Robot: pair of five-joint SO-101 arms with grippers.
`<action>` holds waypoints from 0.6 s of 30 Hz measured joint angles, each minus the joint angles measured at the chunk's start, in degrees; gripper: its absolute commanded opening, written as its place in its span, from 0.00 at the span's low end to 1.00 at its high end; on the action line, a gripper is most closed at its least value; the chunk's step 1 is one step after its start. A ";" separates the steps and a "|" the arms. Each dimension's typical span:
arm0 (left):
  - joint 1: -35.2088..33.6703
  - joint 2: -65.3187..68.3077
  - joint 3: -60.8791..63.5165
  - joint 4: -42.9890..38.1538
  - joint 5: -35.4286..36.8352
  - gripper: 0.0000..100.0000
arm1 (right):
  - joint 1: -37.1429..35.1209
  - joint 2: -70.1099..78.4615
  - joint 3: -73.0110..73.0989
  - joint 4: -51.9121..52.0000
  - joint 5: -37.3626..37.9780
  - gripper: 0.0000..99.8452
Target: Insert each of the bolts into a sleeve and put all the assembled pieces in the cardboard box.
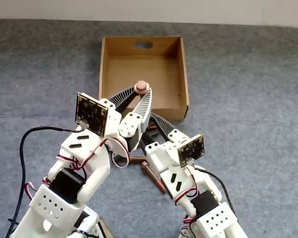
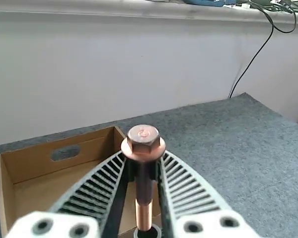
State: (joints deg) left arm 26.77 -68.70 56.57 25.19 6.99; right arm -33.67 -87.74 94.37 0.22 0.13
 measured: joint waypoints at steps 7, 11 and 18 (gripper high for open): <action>0.00 -0.09 0.00 0.97 0.00 0.01 | 0.00 0.09 0.00 0.00 0.00 0.01; 0.00 -0.09 -0.18 2.55 0.00 0.01 | 0.00 0.09 0.44 0.09 0.00 0.01; 0.26 -0.09 -2.46 7.56 0.00 0.01 | 0.00 0.09 0.35 0.09 0.00 0.01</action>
State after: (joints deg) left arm 27.03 -68.79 54.11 32.75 6.99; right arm -33.67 -87.65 94.73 0.31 0.13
